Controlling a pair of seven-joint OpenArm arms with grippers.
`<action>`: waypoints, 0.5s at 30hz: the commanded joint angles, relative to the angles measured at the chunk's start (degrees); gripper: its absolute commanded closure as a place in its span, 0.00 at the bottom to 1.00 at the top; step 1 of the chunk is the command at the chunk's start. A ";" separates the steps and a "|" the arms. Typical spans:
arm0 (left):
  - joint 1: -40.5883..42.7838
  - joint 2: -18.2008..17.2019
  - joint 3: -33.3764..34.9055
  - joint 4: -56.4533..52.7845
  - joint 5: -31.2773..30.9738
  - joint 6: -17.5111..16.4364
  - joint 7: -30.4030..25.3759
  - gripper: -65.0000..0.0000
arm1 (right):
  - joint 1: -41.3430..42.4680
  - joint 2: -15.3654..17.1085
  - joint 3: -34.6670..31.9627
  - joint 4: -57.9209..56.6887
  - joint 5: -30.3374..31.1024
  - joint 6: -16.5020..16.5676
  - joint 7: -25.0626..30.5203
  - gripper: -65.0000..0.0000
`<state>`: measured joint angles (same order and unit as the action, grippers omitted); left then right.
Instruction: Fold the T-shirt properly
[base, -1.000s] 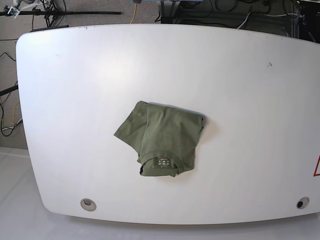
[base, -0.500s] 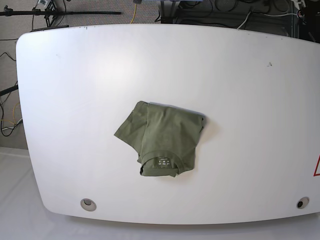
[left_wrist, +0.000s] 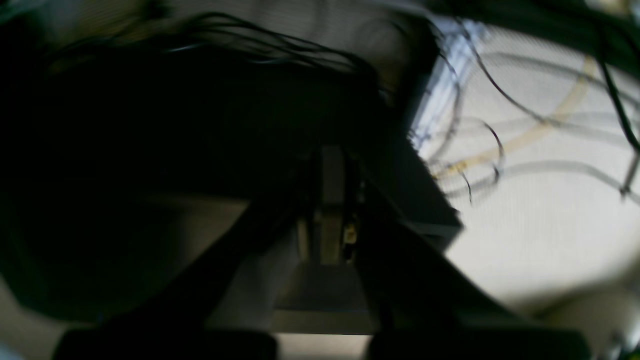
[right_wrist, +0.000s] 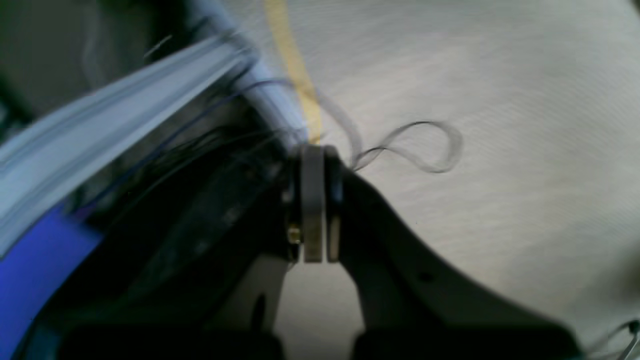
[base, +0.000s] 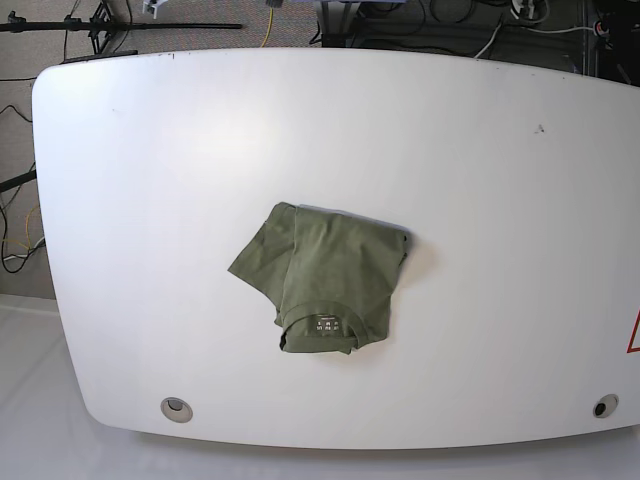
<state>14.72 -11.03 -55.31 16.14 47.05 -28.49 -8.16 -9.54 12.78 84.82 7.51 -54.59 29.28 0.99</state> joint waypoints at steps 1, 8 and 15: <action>0.00 -0.97 2.43 -0.62 2.32 0.40 -0.23 1.00 | 0.88 1.25 0.18 -4.39 -4.53 -2.51 1.60 1.00; -2.28 -0.18 9.02 -1.42 5.74 7.17 -0.23 1.00 | 2.90 -1.65 0.18 -5.27 -15.08 -6.02 3.09 1.00; -4.92 0.87 15.97 -4.84 5.74 12.62 -0.32 1.00 | 4.75 -3.85 0.18 -5.53 -21.06 -6.20 2.83 1.00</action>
<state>10.28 -10.04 -40.51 12.69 52.69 -16.25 -8.45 -4.64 9.26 84.82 1.89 -74.74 22.85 3.90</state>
